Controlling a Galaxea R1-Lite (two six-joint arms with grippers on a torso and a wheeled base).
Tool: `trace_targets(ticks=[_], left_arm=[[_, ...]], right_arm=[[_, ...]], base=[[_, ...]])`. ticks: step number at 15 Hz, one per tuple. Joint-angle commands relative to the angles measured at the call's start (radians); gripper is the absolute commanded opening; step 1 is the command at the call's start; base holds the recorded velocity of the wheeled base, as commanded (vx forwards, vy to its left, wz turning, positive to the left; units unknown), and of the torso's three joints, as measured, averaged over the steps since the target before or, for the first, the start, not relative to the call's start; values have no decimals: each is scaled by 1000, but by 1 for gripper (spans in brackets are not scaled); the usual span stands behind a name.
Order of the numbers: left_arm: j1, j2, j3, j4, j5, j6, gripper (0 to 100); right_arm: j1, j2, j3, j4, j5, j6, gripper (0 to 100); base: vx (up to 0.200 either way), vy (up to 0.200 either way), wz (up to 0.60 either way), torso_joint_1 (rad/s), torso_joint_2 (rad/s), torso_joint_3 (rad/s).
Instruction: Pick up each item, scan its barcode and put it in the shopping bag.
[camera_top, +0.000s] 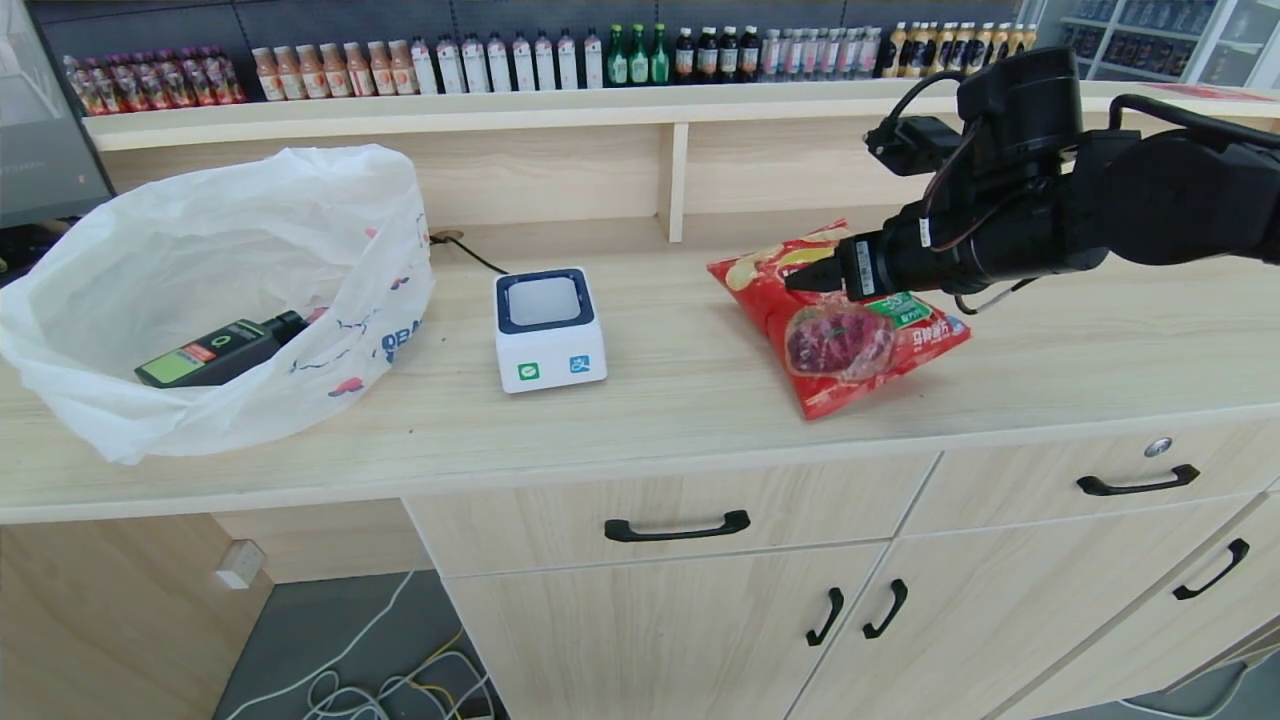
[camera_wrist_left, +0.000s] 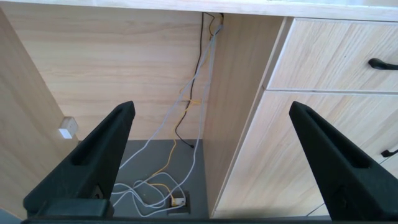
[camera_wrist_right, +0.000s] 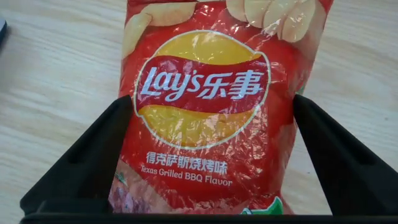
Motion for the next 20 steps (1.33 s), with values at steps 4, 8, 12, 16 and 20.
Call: trace_targets(ticks=[4,8,12,16,20], left_arm=[[0,0,0,0,-1,-1,100],[-2,0,0,0,0,-1,100],[0,0,0,0,0,-1,100],[-2,0,0,0,0,-1,100],[0,0,0,0,0,-1,100]], right_arm=[[19,-1,3,39,30,-5,100],[22,16,12,50,48,-8,100],[13,48,-1,82,37,-32,100],[19,45,-5,131,22,-46,100],[12,69,-54,132,22,-43,100]], base=[[0,0,0,0,0,0],[0,0,0,0,0,0],[0,0,0,0,0,0],[0,0,0,0,0,0],[0,0,0,0,0,0]])
